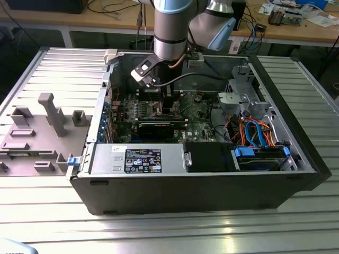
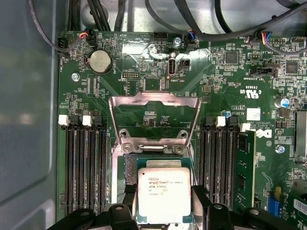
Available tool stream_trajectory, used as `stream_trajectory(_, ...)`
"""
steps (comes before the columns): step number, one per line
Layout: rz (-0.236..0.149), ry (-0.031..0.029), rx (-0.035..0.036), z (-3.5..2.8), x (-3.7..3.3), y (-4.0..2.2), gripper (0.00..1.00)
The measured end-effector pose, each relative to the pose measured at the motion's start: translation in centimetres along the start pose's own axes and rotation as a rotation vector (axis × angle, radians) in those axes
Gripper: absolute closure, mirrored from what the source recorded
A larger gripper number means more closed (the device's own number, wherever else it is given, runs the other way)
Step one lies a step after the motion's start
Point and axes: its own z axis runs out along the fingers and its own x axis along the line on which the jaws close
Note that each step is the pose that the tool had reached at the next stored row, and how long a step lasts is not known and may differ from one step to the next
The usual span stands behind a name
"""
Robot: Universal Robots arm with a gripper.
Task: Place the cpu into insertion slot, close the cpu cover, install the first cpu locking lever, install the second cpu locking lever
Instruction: 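Place the cpu into insertion slot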
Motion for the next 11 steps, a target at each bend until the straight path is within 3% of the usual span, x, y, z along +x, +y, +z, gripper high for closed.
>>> stream_trajectory(3, 0.000, 0.0001, -0.0001, 0.10, 0.53, 0.02, 0.46)
stream_trajectory(11, 0.009, 0.0000, 0.0001, 0.90, 0.57, -0.34, 0.46)
